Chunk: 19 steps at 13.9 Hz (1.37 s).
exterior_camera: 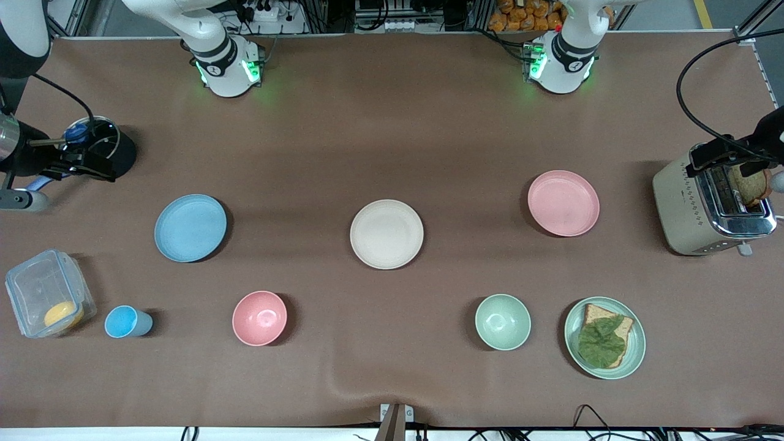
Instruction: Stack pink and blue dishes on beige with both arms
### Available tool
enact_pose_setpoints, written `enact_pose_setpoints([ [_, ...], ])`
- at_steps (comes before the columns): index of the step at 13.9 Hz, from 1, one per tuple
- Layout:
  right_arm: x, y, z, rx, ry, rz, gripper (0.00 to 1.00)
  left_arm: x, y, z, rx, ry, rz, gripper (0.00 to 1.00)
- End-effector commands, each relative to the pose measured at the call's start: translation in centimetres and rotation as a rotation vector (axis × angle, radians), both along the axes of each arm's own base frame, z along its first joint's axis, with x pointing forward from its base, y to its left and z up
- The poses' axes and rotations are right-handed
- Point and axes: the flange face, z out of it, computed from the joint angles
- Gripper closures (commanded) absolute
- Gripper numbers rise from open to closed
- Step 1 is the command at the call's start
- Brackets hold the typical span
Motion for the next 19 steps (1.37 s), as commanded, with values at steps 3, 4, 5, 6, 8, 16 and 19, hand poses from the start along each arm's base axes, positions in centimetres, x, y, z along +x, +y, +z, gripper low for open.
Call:
enact_pose_setpoints([
  [3,0.1,0.1,0.4,-0.02,0.004,0.011,0.0,-0.3,-0.8,-0.2,-0.002,0.042,-0.004,0.0],
  [4,0.1,0.1,0.4,-0.02,0.004,0.013,0.0,-0.3,-1.1,-0.4,-0.002,0.047,-0.01,0.0],
  [5,0.1,0.1,0.4,-0.02,0.004,0.011,0.0,-0.4,-1.2,-0.6,-0.002,0.056,-0.013,0.0],
  [6,0.1,0.1,0.4,-0.02,0.004,0.013,0.0,-0.2,-1.4,-1.2,-0.003,0.072,-0.026,0.0],
  [8,0.1,-0.1,0.4,-0.02,0.007,0.006,0.0,-0.1,-1.3,-2.4,-0.005,0.096,-0.032,0.0],
  [16,1.4,-5.2,-2.6,-0.02,0.052,-0.076,0.0,-1.4,0.1,-15.5,-0.012,0.245,-0.004,0.0],
  [19,2.5,-7.0,-6.7,-0.032,0.125,-0.109,0.0,-2.3,0.2,-22.6,-0.012,0.242,0.003,0.0],
])
